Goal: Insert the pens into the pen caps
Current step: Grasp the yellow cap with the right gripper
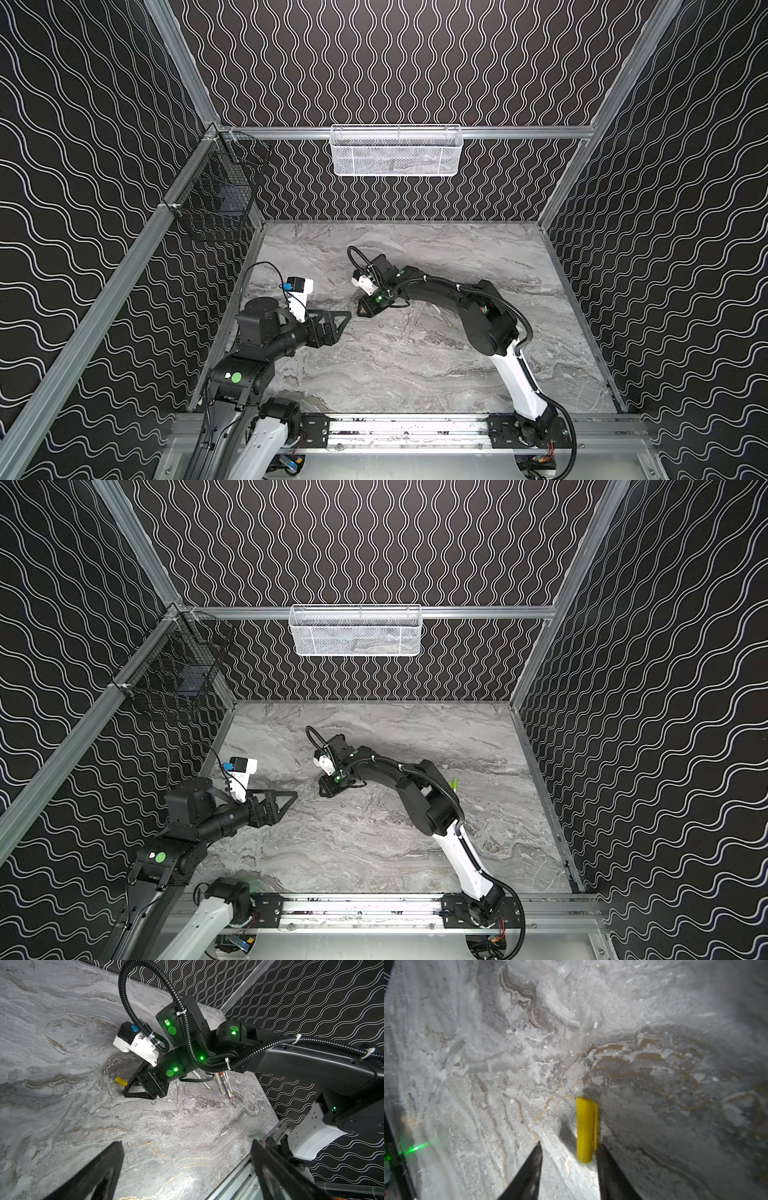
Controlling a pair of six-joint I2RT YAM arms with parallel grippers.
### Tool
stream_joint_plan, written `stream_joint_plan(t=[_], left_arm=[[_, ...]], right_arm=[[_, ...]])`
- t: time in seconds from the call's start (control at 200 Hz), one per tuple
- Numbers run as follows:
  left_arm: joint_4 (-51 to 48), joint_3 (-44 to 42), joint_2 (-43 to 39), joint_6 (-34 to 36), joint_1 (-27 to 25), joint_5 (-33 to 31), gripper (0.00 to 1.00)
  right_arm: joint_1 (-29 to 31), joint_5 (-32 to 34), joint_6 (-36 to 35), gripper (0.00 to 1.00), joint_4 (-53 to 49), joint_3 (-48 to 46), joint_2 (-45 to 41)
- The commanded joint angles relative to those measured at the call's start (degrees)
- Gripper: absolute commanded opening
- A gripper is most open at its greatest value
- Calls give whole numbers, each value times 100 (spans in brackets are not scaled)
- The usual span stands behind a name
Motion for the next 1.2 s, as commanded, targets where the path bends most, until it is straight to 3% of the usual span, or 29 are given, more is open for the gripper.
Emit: stream_joint_plan(t=[0.0, 0.09, 0.18, 0.551, 0.966, 1.191], left_arm=[[197, -6, 28, 30, 0, 74, 99], [213, -20, 35, 29, 0, 65, 99], [188, -13, 28, 30, 1, 48, 99], [164, -5, -39, 35, 0, 4, 99], [151, 4, -57, 48, 0, 3, 99], [170, 2, -30, 35, 0, 13, 99]], right_arm=[[129, 45, -307, 43, -531, -69, -60], [165, -452, -364, 47, -80, -369, -343], [62, -431, -122, 51, 350, -601, -537], [-191, -710, -43, 66, -140, 517, 182], [-209, -1147, -159, 69, -533, 1667, 1043], [-156, -1376, -288, 68, -519, 1333, 877]])
